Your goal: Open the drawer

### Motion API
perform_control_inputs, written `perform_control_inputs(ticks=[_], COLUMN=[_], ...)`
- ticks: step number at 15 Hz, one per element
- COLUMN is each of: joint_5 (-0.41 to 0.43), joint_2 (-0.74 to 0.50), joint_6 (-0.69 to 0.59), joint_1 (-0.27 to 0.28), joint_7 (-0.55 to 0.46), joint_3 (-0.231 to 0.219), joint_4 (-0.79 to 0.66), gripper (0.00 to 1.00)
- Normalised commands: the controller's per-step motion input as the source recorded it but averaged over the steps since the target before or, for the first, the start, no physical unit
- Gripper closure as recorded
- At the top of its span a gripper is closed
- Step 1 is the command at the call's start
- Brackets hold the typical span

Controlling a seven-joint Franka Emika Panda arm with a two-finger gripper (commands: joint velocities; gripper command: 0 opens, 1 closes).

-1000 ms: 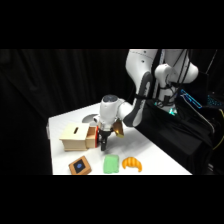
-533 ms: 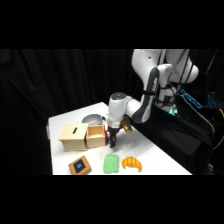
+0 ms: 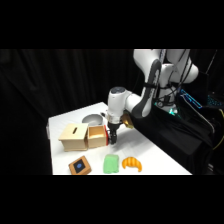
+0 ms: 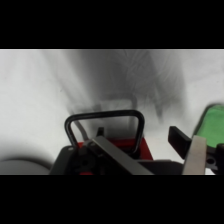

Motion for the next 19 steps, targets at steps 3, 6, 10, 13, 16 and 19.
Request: perform_control_inputs(ticks=[3,6,10,13,16,19], joint_5=[-0.025,-0.143,-0.235,-0.138,-0.036,0.081], joint_2=[-0.51,-0.56,-0.58,-0.49,-0.40,-0.27], joint_6=[-0.29,-0.32,-0.34,-0.33,-0.28,-0.22], joint_1=[-0.054,-0.070,-0.157,-0.269,-0.267,-0.225], joint_7=[-0.16,-0.06,0.03,-0.01,-0.07,-0.20], joint_3=[0.046,0.062,0.120,0.226,0.235,0.199], joint_4=[-0.22,-0.24,-0.20,-0.11,-0.06,0.00], gripper=[0.00,0.00,0.00,0.00,0.00,0.00])
